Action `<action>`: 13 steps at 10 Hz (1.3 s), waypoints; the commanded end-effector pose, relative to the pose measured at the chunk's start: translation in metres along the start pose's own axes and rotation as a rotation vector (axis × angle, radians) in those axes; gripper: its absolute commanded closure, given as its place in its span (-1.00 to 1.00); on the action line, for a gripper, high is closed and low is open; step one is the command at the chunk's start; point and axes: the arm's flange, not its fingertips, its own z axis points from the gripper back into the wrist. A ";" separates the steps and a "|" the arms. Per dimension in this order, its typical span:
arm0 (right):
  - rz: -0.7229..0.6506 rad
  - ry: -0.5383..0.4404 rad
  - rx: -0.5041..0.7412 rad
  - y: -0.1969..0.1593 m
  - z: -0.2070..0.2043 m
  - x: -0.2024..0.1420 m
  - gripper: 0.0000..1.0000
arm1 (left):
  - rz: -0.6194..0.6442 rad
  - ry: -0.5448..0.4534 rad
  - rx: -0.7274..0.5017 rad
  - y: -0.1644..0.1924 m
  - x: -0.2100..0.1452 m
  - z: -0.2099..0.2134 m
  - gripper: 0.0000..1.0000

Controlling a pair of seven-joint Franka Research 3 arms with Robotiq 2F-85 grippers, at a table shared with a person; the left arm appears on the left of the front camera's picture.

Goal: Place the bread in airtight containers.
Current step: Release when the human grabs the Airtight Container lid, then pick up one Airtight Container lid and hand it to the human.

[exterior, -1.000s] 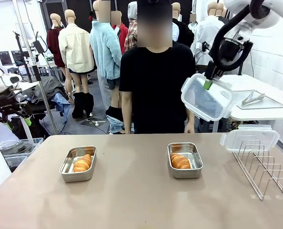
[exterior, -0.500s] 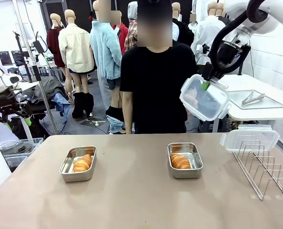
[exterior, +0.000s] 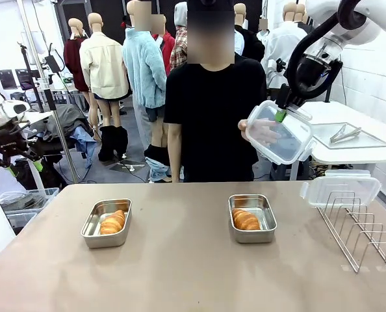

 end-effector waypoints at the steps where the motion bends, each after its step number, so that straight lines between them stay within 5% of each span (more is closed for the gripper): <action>1: 0.010 0.006 -0.003 0.001 0.002 -0.002 1.00 | 0.006 -0.007 0.018 0.000 -0.001 0.003 -0.45; 5: 0.010 0.006 -0.003 0.001 0.002 -0.002 1.00 | 0.006 -0.007 0.018 0.000 -0.001 0.003 -0.45; 6: -0.001 -0.001 -0.001 0.000 0.000 0.000 0.85 | 0.006 -0.007 0.018 0.000 -0.001 0.003 -0.45; 11: 0.250 0.007 -0.043 0.034 0.034 -0.071 -1.00 | 0.006 -0.007 0.018 0.000 -0.001 0.003 -0.45; 13: 0.497 0.139 -0.159 0.040 0.037 -0.110 -1.00 | 0.006 -0.007 0.018 0.000 -0.001 0.003 -0.45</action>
